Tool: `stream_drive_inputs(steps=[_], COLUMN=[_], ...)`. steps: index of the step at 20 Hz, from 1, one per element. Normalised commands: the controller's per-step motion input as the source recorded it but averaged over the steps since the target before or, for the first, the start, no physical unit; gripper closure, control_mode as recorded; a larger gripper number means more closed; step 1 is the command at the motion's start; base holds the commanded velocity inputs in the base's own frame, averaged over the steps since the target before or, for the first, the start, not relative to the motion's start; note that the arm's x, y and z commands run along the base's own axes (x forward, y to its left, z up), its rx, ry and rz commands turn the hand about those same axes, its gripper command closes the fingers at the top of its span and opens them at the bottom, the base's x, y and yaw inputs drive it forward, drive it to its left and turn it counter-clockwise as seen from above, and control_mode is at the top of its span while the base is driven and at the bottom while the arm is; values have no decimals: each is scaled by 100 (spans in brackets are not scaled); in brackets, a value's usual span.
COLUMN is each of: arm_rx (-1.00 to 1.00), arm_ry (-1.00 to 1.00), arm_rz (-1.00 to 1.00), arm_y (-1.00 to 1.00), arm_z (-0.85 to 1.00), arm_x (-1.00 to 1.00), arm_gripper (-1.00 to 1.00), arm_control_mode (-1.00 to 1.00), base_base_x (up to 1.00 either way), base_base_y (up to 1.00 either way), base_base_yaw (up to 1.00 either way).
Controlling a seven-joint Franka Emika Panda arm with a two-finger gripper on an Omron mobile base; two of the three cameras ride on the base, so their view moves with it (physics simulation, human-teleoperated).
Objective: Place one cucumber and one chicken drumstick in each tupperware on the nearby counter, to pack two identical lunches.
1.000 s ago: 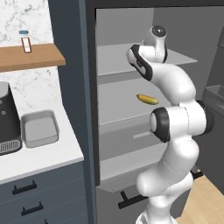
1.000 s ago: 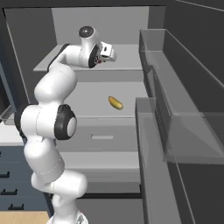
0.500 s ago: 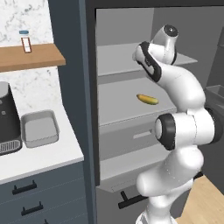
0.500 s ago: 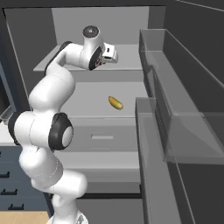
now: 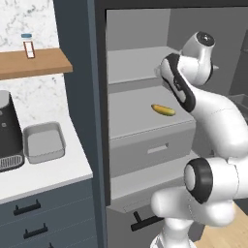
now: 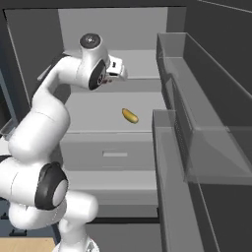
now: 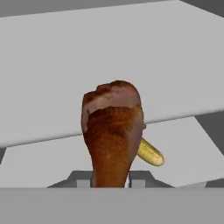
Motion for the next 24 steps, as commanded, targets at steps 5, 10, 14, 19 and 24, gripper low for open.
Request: stream_drive_inputs(steps=[5, 10, 14, 19, 24], arm_rx=[0, 0, -3, -3, -5], arm_ry=[2, 5, 1, 12, 19], arm_rz=[0, 0, 0, 0, 0], arm_y=[15, 5, 1, 0, 0], arm_z=[-12, -38, -21, -37, -87], arm_x=[-100, -100, -100, -100, -100], arm_gripper=[100, 100, 100, 100, 100], arm_control_mode=[-100, -100, -100, -100, -100], base_base_x=[0, 0, 0, 0, 0], base_base_y=[0, 0, 0, 0, 0], base_base_yaw=[0, 0, 0, 0, 0])
